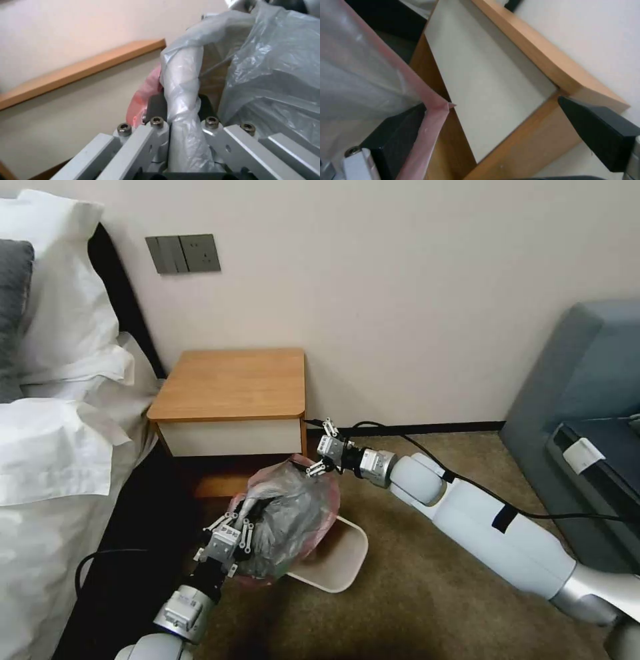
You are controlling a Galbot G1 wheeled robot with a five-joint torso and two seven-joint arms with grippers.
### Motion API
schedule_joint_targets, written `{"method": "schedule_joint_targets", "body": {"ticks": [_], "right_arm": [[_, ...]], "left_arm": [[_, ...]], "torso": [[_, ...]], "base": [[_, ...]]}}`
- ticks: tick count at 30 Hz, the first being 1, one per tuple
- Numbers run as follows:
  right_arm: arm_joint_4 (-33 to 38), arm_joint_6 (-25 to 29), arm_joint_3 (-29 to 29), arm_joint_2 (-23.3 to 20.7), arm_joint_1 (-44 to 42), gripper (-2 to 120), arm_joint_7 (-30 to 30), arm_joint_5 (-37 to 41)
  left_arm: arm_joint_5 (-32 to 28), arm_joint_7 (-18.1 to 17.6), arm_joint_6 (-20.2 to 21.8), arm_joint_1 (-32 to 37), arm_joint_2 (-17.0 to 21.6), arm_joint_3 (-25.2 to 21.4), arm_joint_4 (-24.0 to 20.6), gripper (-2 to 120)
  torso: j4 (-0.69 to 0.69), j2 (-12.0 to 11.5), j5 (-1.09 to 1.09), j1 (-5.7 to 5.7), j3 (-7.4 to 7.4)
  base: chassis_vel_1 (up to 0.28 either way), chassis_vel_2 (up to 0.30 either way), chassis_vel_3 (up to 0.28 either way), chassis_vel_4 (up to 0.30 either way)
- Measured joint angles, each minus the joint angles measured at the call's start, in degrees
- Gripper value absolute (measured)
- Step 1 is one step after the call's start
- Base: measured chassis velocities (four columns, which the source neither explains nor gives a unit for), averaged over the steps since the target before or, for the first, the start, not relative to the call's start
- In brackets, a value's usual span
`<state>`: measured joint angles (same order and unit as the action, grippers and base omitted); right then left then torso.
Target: Pick up the garbage bag from the table and place it over the trash can.
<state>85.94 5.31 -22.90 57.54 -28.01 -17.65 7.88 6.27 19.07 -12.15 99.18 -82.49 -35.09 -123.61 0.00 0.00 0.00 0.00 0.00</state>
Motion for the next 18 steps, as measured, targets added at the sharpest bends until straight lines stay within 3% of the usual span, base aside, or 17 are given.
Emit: {"method": "schedule_joint_targets", "body": {"ticks": [7,14,18], "right_arm": [[-0.3,0.0,0.8,-0.5,-1.0,100,-0.1,0.2],[3.2,0.2,3.9,-1.4,-3.1,100,-0.1,2.8],[4.7,0.5,6.0,-2.3,-4.3,100,-0.1,3.6]], "left_arm": [[-2.0,-0.8,0.3,-0.4,-0.3,0.0,0.1,6],[-8.4,-6.4,5.2,-1.4,-0.6,0.0,1.7,6],[-9.6,-7.4,6.0,-1.6,-0.6,-0.1,2.6,6]], "torso": [[0.00,0.0,0.00,0.00,0.00],[0.00,0.0,-0.01,0.00,0.00],[0.00,0.0,-0.02,0.00,0.00]], "base": [[0.000,0.000,0.000,0.000],[0.000,0.000,0.000,0.000],[0.000,0.000,0.000,0.000]]}}
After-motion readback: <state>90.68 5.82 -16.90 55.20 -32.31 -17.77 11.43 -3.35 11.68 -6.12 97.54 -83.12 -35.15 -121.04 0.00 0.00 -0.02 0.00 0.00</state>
